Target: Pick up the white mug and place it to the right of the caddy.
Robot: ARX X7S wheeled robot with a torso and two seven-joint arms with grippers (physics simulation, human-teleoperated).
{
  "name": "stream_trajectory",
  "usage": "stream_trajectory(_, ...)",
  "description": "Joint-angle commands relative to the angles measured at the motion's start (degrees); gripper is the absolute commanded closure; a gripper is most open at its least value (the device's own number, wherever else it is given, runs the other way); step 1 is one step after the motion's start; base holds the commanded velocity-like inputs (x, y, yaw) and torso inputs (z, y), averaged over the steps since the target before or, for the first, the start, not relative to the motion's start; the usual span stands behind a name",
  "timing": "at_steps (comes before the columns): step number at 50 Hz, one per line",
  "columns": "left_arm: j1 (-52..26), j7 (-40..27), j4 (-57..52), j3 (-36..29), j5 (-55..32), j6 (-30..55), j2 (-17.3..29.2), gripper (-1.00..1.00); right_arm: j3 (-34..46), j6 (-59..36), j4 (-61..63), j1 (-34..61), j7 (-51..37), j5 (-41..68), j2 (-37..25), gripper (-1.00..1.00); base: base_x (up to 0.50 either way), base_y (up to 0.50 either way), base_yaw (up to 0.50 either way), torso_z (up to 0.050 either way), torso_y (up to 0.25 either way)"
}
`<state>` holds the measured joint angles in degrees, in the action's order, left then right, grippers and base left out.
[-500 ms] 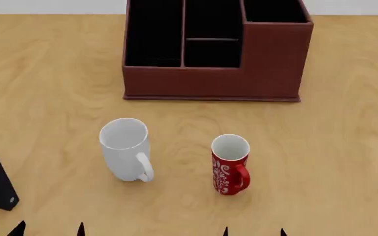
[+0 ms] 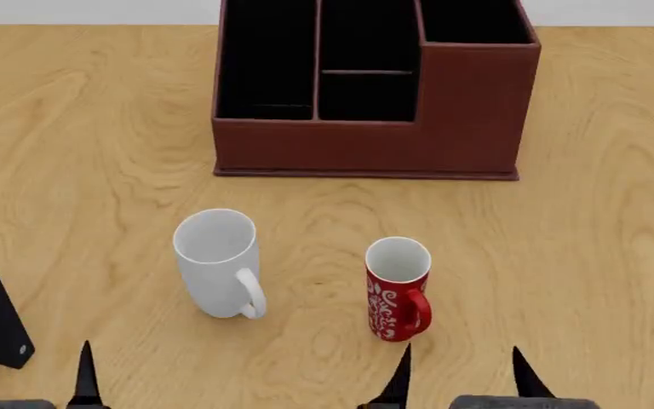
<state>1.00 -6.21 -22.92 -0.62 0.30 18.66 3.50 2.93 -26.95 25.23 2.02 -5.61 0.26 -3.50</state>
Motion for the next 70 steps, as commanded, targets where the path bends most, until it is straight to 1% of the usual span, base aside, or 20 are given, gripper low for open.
stream_trajectory(1, -1.6, -1.6, -18.3, 0.1, 0.2, 17.8, 2.0, -1.00, 1.3, -22.0, 19.2, 4.8, -1.7, -0.8, -2.1, -1.00, 0.00, 0.00, 0.00, 0.000, 0.000)
stream_trajectory(5, -3.1, -1.2, -24.3, -0.5, 0.0, 24.9, 2.8, -1.00, 2.4, -28.8, 24.7, 7.4, -1.9, -1.1, -2.6, -1.00, 0.00, 0.00, 0.00, 0.000, 0.000)
stream_trajectory(8, -3.9, -0.6, -28.9, 0.3, -1.4, 29.0, 2.9, -1.00, 3.3, -32.4, 28.0, 9.3, -2.3, -1.7, -3.1, -1.00, 0.00, 0.00, 0.00, 0.000, 0.000)
stream_trajectory(14, -4.9, -0.3, -32.6, 1.0, -2.5, 32.5, 3.3, -1.00, 2.4, -34.3, 30.6, 10.2, -2.2, -0.8, -2.5, -1.00, 0.00, 0.00, 0.00, 0.000, 0.000)
stream_trajectory(16, -5.0, -0.2, -32.9, 1.2, -2.8, 32.6, 3.4, -1.00, 2.7, -34.9, 31.2, 10.3, -2.7, -1.1, -2.8, -1.00, 0.00, 0.00, 0.00, 0.000, 0.000)
stream_trajectory(37, -5.3, -1.0, -33.1, 1.5, -4.6, 33.0, 3.8, -1.00, 1.7, -35.8, 32.3, 10.6, -3.4, 0.1, -3.3, -1.00, -0.05, -0.49, 0.00, 0.000, 0.000)
stream_trajectory(38, -5.3, -1.0, -33.1, 1.5, -4.7, 33.0, 3.9, -1.00, 1.6, -35.7, 32.2, 10.6, -3.6, 0.0, -3.3, -1.00, -0.04, -0.29, 0.00, 0.000, 0.000)
stream_trajectory(39, -5.3, -1.1, -33.0, 1.5, -4.7, 32.9, 3.9, -1.00, 3.3, -37.4, 31.7, 11.3, -5.5, -1.9, -4.2, -1.00, 0.00, 0.00, 0.00, 0.000, 0.000)
stream_trajectory(40, -5.2, -1.1, -32.8, 1.5, -4.8, 32.6, 4.0, -1.00, 1.9, -37.3, 31.7, 11.4, -4.5, -0.6, -3.1, -1.00, 0.00, 0.01, 0.00, 0.000, 0.000)
stream_trajectory(50, -5.1, -1.1, -32.8, 1.7, -5.7, 32.1, 4.3, -1.00, 0.9, -40.0, 32.3, 12.3, -5.3, -0.2, -2.8, -1.00, 0.00, 0.00, 0.00, 0.000, 0.000)
stream_trajectory(70, -4.6, -2.2, -33.3, 2.5, -6.9, 31.8, 5.1, -1.00, 3.0, -40.8, 32.7, 11.8, -6.6, -0.2, -4.2, -1.00, 0.50, 0.00, 0.00, 0.000, 0.000)
